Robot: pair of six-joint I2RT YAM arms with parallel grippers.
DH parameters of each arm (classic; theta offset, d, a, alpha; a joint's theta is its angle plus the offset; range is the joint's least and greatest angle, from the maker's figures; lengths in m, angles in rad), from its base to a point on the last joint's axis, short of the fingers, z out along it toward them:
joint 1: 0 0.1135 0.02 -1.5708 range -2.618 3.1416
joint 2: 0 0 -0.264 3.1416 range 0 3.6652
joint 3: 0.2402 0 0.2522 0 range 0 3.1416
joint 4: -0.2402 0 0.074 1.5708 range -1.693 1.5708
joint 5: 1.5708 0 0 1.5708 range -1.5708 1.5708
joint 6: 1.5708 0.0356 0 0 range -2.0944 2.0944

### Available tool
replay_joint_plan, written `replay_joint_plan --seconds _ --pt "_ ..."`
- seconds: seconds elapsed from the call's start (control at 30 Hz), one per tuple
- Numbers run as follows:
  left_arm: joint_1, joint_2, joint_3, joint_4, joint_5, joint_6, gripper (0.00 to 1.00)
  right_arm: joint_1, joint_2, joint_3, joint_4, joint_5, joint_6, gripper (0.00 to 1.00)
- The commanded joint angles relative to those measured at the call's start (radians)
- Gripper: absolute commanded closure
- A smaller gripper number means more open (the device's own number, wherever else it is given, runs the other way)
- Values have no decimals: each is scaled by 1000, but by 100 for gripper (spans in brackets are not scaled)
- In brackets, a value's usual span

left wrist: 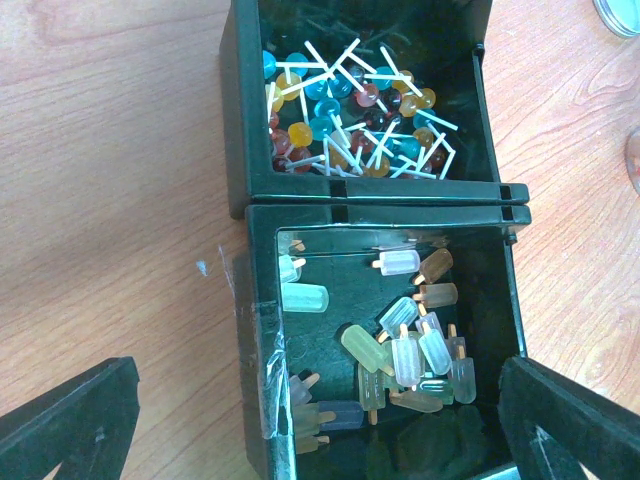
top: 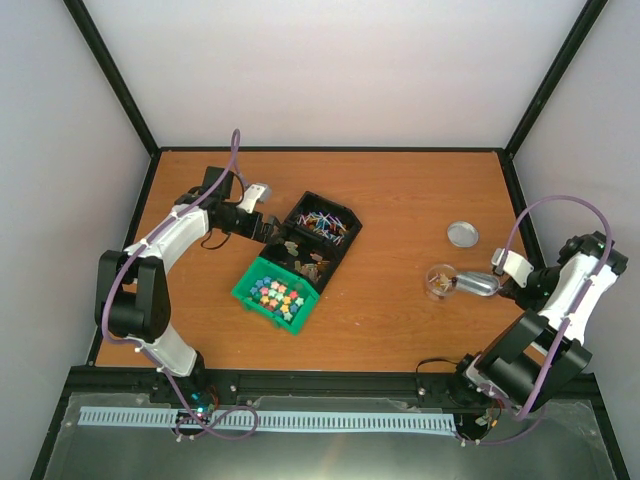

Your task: Pack the candies

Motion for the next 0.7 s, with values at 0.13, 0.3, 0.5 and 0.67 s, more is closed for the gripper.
replay_joint_plan --seconds 0.13,0.3,0.5,0.67 --pt "7 5 23 16 16 -9 0 62 -7 34 -3 46 51 97" --pt "7 3 21 12 11 -6 0 87 -7 57 -6 80 62 97" --pt "7 17 26 9 17 0 0 163 8 153 -44 56 141 97" --pt "7 34 32 6 21 -1 0 375 41 233 8 37 389 97"
